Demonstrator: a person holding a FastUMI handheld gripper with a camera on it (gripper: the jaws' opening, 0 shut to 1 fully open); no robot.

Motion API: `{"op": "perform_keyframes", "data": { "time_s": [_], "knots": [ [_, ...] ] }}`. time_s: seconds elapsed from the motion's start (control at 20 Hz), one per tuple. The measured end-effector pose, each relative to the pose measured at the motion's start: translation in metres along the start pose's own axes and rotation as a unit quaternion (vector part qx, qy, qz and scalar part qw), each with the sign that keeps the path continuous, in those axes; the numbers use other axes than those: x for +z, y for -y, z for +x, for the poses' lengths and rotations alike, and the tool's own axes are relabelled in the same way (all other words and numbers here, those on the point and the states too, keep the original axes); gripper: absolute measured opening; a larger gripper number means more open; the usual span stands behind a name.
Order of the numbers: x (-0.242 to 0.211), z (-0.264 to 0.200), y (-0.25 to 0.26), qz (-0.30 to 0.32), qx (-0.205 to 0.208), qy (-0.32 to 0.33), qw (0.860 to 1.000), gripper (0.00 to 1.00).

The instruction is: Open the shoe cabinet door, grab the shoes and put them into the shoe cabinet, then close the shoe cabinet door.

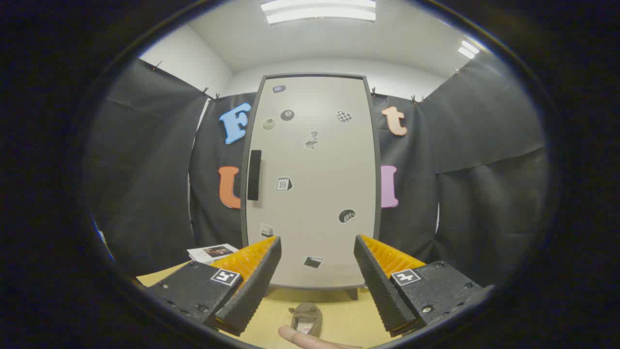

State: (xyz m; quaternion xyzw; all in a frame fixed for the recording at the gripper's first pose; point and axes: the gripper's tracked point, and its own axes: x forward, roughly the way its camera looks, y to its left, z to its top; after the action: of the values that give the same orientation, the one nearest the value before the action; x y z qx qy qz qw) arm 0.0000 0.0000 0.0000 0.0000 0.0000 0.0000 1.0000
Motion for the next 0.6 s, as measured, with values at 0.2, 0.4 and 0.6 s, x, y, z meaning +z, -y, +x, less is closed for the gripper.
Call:
{"op": "perform_keyframes", "data": {
  "time_s": [0.2,0.4,0.6],
  "knots": [
    [0.008,-0.01,0.006,-0.011,-0.006,0.009,1.0,0.99],
    [0.022,-0.015,0.013,-0.01,-0.02,0.024,0.999,0.98],
    [0.041,-0.024,0.011,-0.006,-0.022,0.04,0.999,0.99]
  ]
}}
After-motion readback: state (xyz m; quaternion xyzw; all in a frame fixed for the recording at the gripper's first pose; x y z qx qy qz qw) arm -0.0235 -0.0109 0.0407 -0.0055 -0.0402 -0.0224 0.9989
